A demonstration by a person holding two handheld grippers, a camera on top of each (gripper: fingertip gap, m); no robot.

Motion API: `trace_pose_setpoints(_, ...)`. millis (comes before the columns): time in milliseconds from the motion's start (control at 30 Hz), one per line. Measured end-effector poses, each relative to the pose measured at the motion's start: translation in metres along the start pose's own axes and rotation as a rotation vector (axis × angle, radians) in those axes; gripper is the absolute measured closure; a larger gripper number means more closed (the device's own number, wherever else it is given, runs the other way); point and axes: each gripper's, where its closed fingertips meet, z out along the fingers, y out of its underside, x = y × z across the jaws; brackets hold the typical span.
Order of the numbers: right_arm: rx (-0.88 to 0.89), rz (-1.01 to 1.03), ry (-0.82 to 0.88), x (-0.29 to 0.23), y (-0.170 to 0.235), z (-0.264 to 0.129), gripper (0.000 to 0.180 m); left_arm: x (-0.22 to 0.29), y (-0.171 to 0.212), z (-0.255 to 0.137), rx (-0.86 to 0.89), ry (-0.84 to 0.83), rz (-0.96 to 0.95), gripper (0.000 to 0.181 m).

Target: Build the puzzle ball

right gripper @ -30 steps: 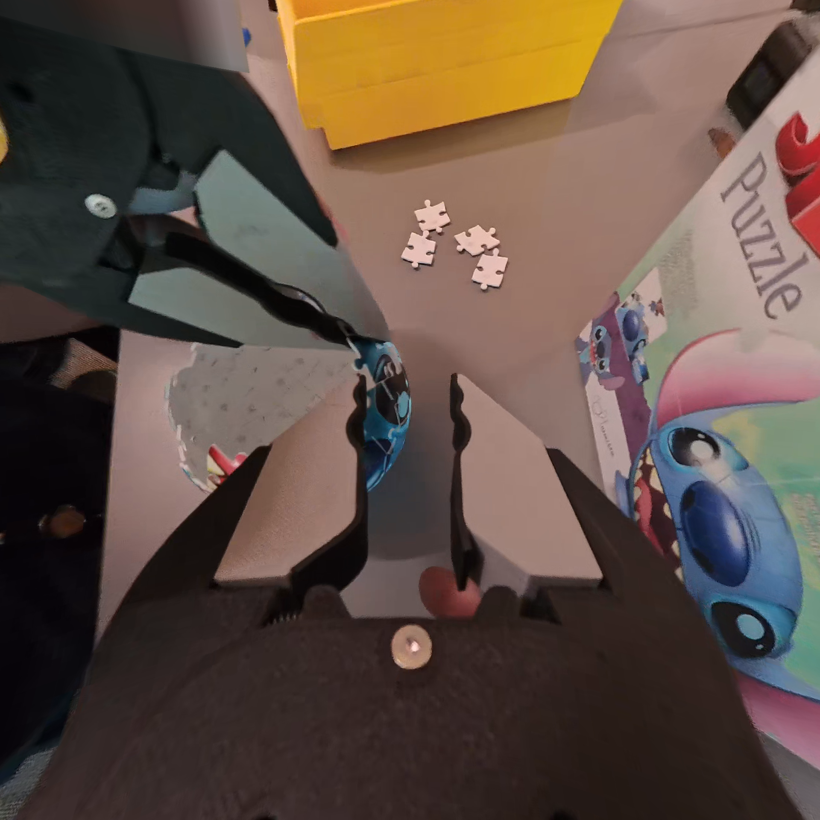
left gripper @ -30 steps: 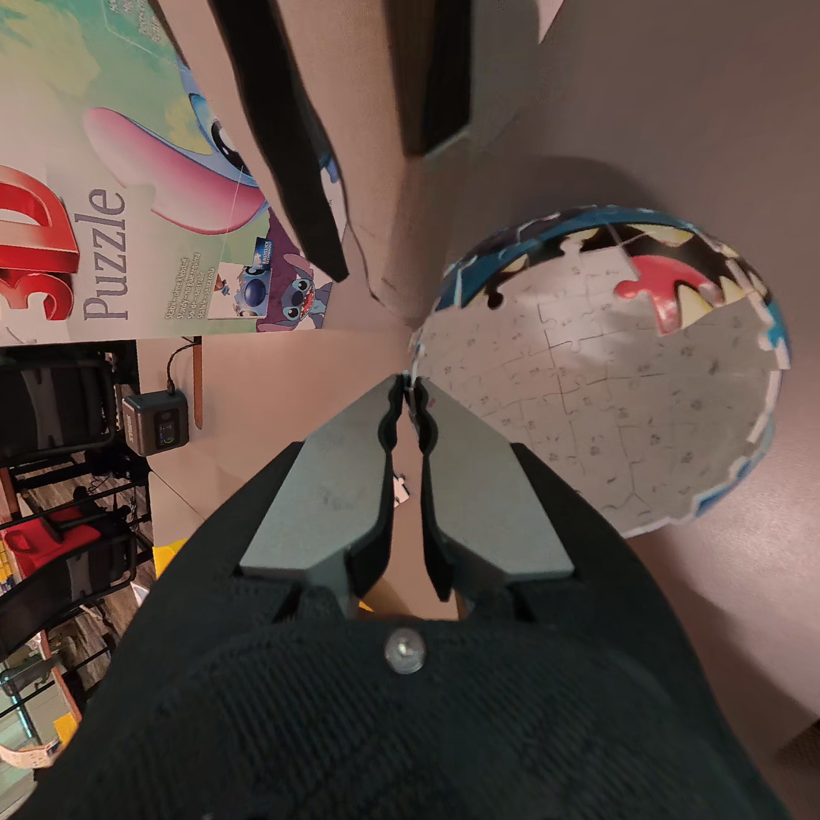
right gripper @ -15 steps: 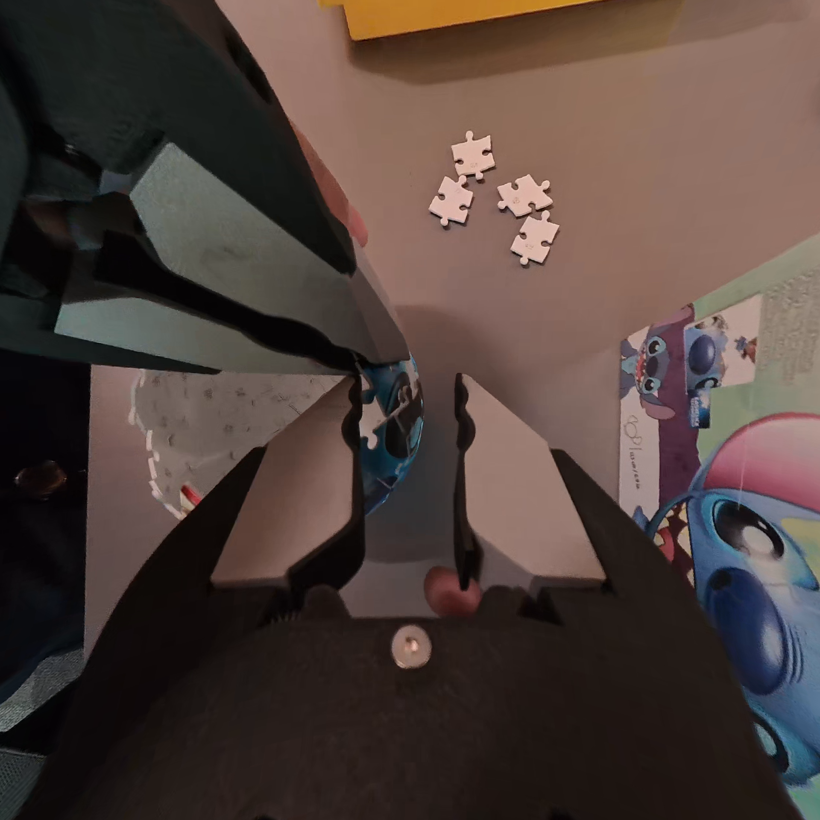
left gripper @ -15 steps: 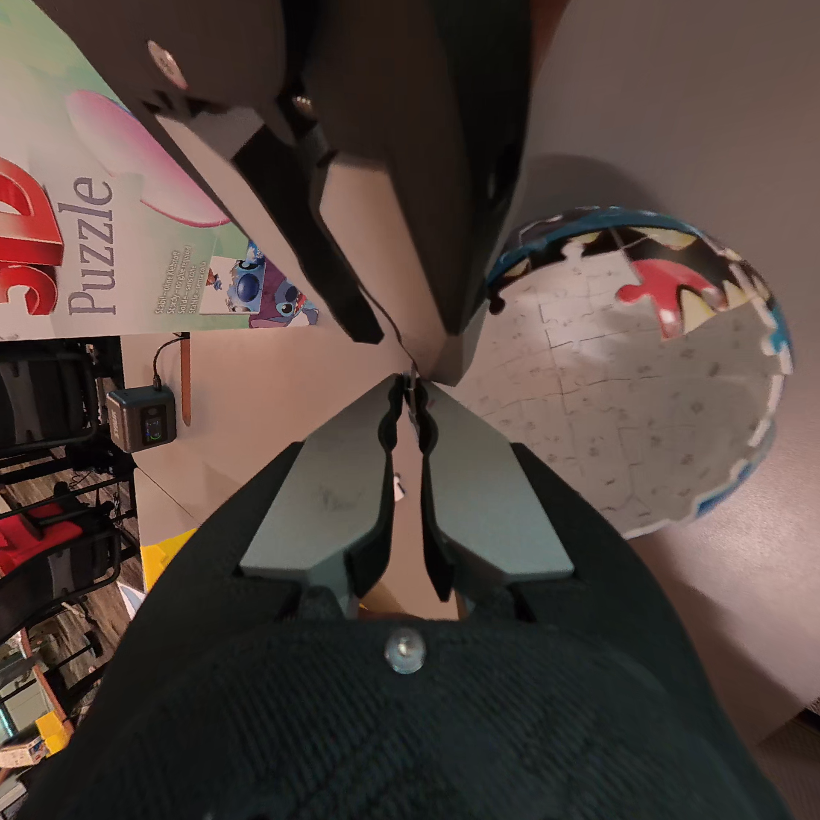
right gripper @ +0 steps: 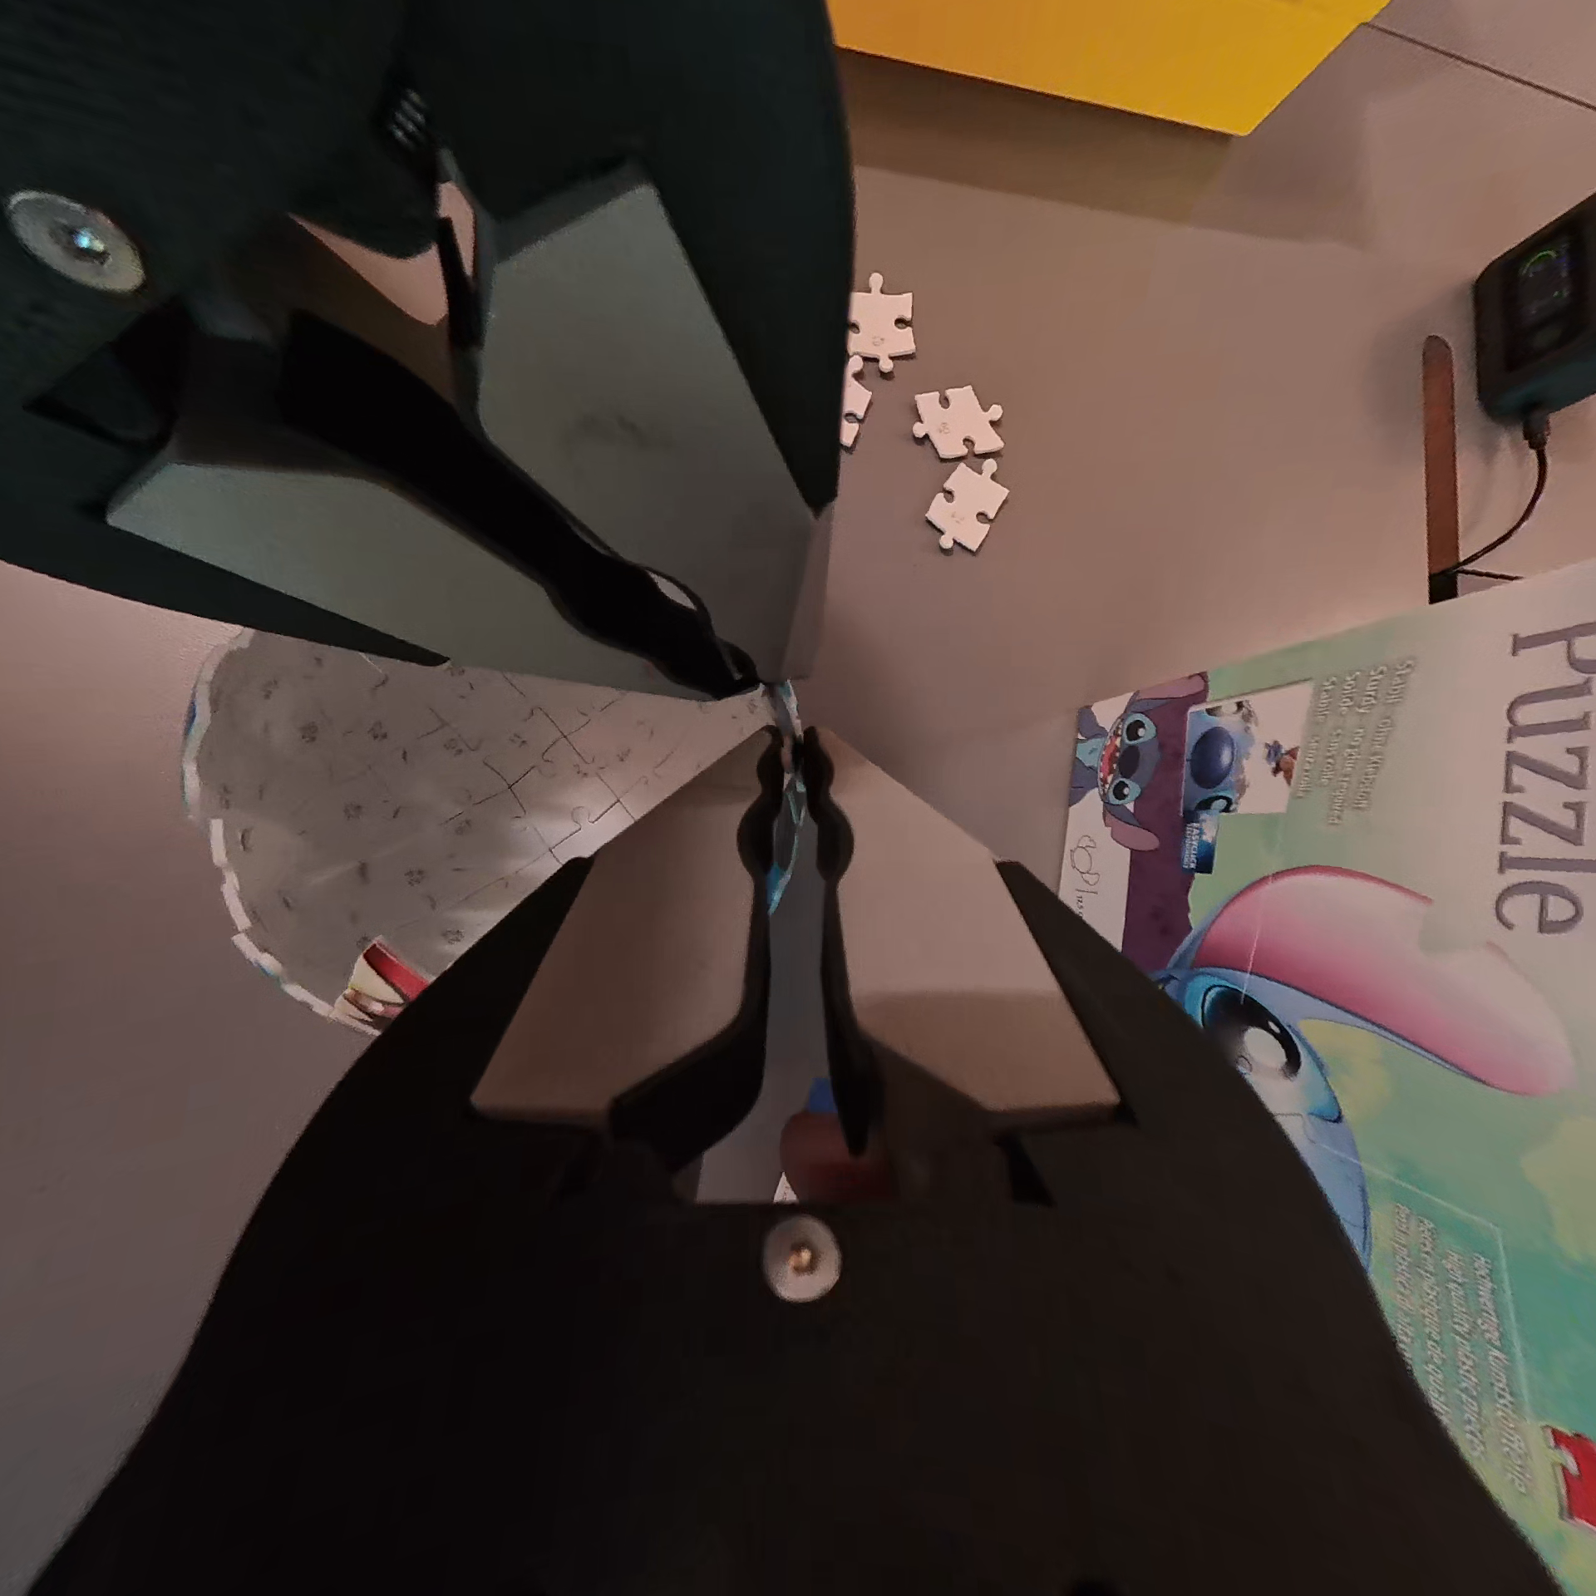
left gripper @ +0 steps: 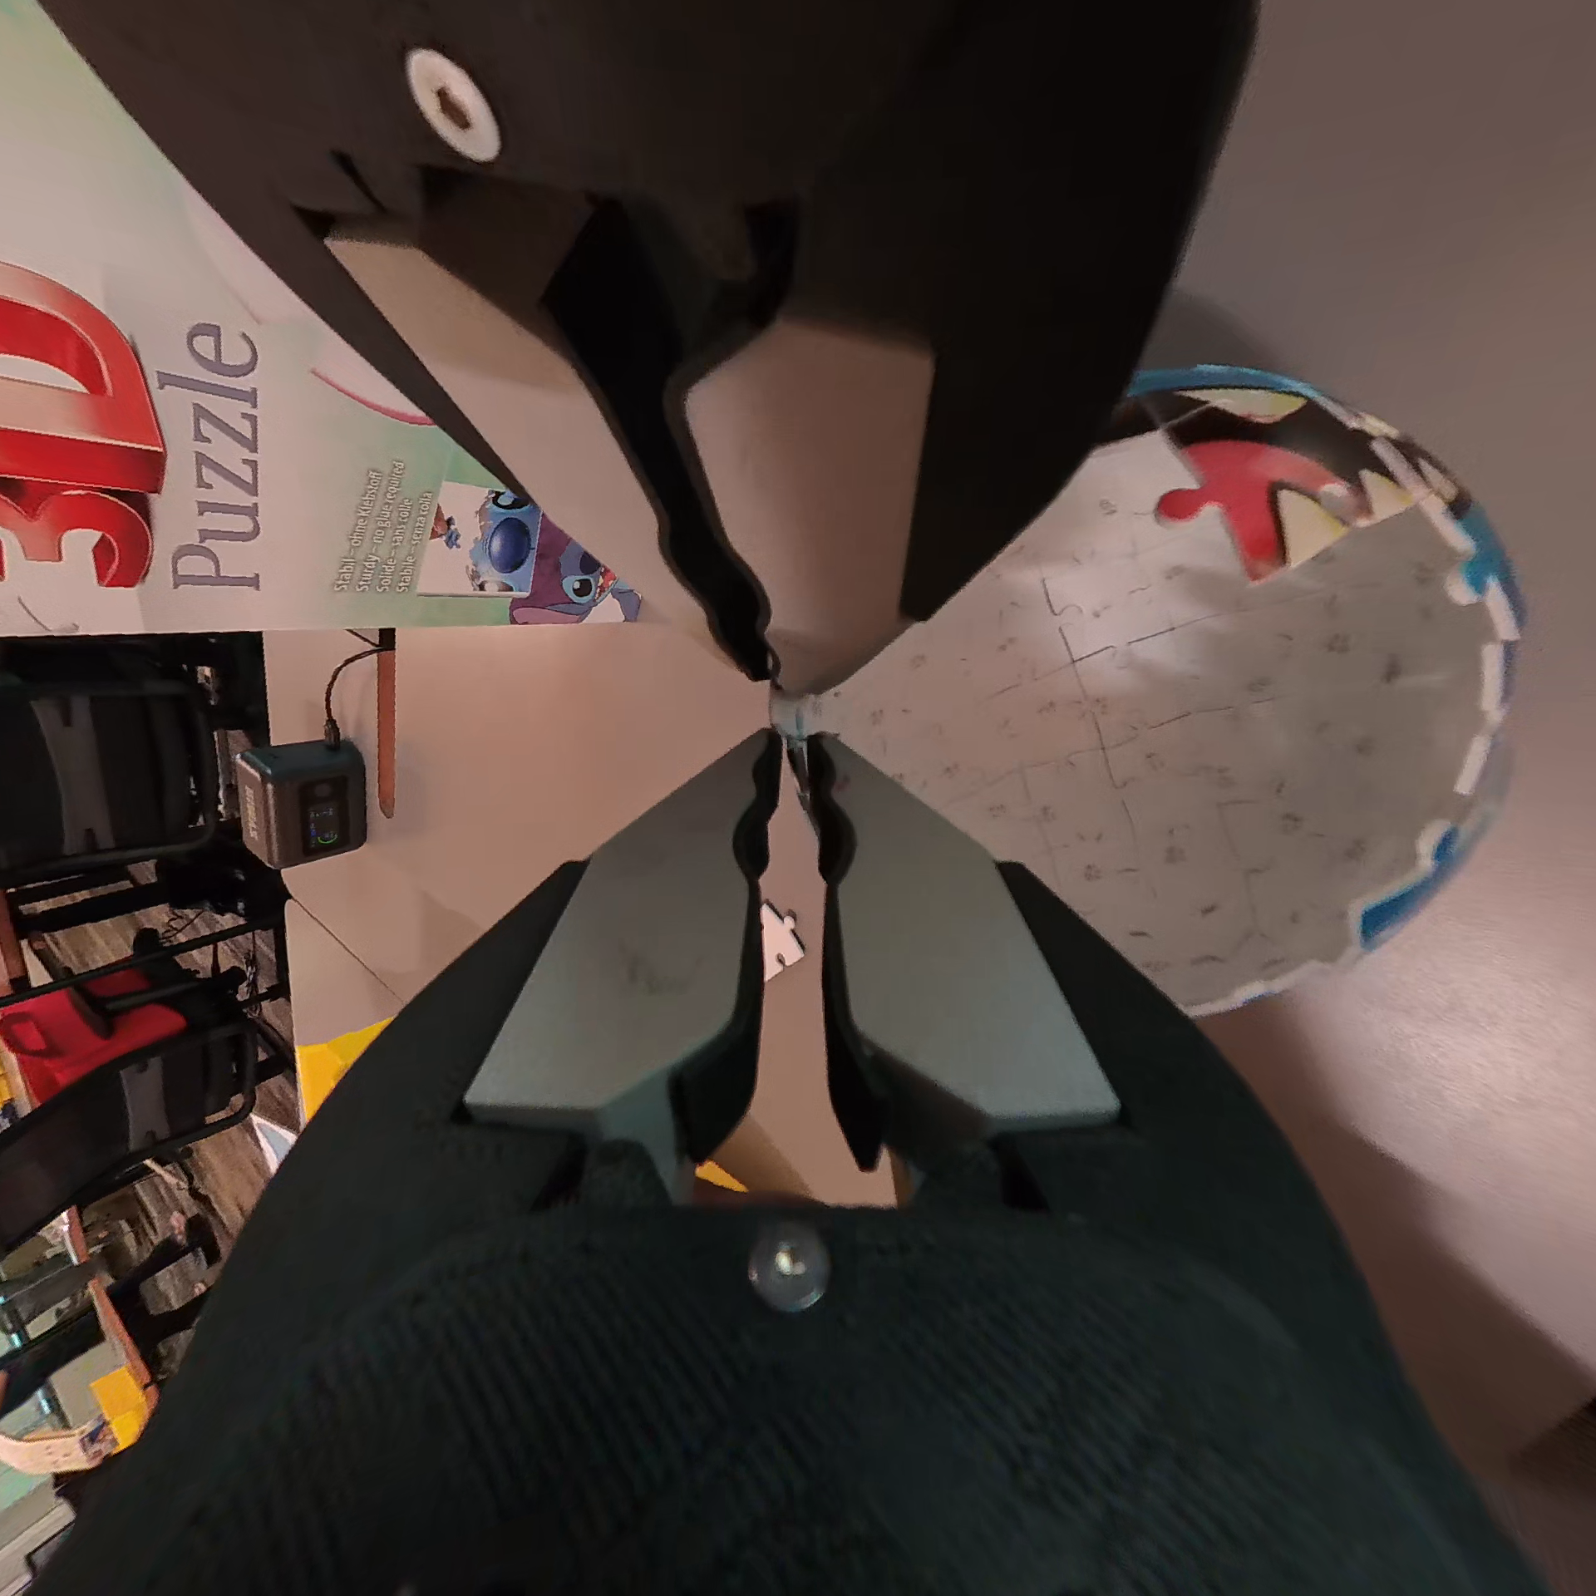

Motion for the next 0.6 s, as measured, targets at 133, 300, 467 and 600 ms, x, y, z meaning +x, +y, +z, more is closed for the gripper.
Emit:
trace_pose_setpoints(133,0.006,0.006,0.013,0.0,-0.001,0.0,0.179,0.0,-0.001,-0.005,0.02,0.012,-0.004,0.178)
trace_pose_setpoints(300,0.007,-0.017,0.061,0.0,-0.001,0.0,0.179,-0.003,0.001,-0.024,0.041,0.011,-0.015,0.175)
trace_pose_setpoints(467,-0.002,-0.028,0.087,0.001,0.0,0.001,0.179,-0.003,-0.004,-0.021,0.069,0.036,-0.018,0.181)
trace_pose_setpoints(600,0.011,-0.022,0.092,0.002,0.002,0.001,0.18,-0.002,-0.004,-0.02,0.057,0.037,-0.017,0.177)
